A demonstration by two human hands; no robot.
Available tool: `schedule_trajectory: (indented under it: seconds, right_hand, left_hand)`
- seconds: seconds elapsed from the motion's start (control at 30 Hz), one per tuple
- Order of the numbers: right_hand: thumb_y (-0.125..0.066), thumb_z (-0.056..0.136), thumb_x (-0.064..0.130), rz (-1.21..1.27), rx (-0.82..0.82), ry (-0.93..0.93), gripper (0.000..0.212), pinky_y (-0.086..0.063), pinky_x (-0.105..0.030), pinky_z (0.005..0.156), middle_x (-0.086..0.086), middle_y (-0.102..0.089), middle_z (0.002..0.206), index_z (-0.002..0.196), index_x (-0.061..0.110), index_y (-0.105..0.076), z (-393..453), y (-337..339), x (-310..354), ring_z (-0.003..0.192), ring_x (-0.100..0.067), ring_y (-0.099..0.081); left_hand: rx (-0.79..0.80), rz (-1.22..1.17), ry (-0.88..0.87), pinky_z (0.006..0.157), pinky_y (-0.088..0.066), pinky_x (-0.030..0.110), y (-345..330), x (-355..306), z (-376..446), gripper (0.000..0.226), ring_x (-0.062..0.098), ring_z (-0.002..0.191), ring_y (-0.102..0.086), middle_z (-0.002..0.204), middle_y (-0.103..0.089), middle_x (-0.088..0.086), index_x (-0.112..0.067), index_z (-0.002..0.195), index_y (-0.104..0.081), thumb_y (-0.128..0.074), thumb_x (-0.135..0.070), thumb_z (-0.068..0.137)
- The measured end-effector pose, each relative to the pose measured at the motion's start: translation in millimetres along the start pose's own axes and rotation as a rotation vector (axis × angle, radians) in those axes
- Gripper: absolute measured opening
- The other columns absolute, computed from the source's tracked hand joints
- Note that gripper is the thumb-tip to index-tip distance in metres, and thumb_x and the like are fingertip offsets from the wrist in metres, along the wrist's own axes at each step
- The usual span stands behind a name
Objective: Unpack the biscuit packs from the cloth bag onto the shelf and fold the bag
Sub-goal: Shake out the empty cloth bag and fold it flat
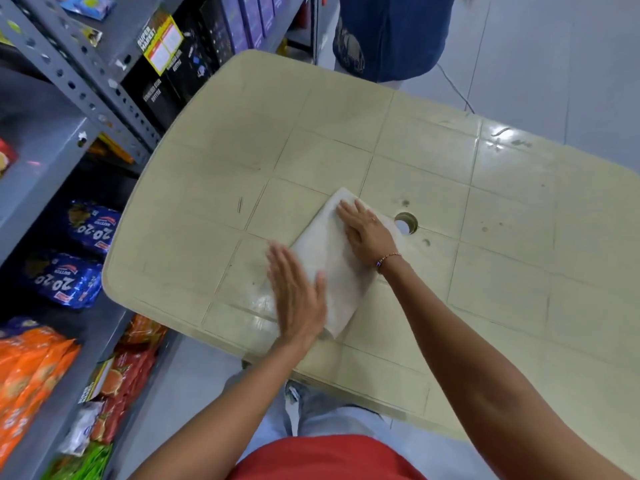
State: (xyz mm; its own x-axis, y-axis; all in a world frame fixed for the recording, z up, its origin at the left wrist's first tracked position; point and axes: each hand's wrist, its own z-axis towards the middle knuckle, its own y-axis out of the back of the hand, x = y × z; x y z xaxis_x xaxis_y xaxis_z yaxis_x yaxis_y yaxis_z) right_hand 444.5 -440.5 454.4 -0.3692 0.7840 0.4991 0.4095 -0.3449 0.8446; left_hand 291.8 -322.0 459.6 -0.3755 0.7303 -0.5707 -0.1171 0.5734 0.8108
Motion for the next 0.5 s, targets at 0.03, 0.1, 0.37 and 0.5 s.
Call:
schedule_trajectory:
  seconds: [0.03, 0.1, 0.37, 0.5]
  right_hand:
    - [-0.035, 0.097, 0.01, -0.023, 0.038, 0.003, 0.047, -0.017, -0.033, 0.113, -0.003, -0.027, 0.155, 0.144, 0.017, -0.034, -0.2, -0.4, -0.6, 0.146, -0.025, -0.017]
    - [-0.034, 0.099, 0.017, -0.09, 0.058, -0.041, 0.046, -0.024, -0.035, 0.11, -0.001, -0.028, 0.155, 0.144, 0.02, -0.034, -3.9, -5.7, -3.6, 0.145, -0.024, -0.02]
    - [-0.009, 0.092, 0.049, -0.19, -0.013, -0.443, 0.069, -0.036, -0.045, 0.094, -0.007, -0.008, 0.16, 0.149, 0.012, -0.012, -76.0, -62.7, 48.9, 0.141, -0.032, -0.023]
    - [-0.012, 0.087, 0.056, -0.097, -0.038, -0.572, 0.079, -0.032, -0.051, 0.097, -0.014, -0.011, 0.158, 0.149, 0.007, -0.007, -98.2, -100.4, 94.1, 0.138, -0.036, -0.024]
  left_hand:
    - [0.074, 0.019, -0.044, 0.118, 0.014, 0.035, -9.4, -7.5, -7.6, 0.083, 0.026, 0.145, 0.02, 0.153, 0.023, 0.017, 0.001, 0.145, 0.014, -0.008, -0.059, 0.092]
    - [0.167, 0.141, -0.106, 0.117, 0.015, 0.037, -23.3, -2.8, -13.4, 0.09, 0.029, 0.145, 0.017, 0.155, 0.017, 0.021, 0.004, 0.146, 0.01, 0.003, -0.063, 0.088]
    - [0.224, 0.493, -0.404, 0.116, 0.016, 0.039, 25.4, 89.4, 50.1, 0.064, 0.025, 0.146, 0.013, 0.158, 0.001, 0.016, -0.003, 0.149, -0.006, -0.022, -0.038, 0.099]
    - [0.291, 0.47, -0.416, 0.116, 0.013, 0.039, 38.5, 82.5, 57.1, 0.059, 0.024, 0.147, 0.011, 0.16, 0.006, 0.008, -0.014, 0.151, -0.002, -0.027, -0.013, 0.097]
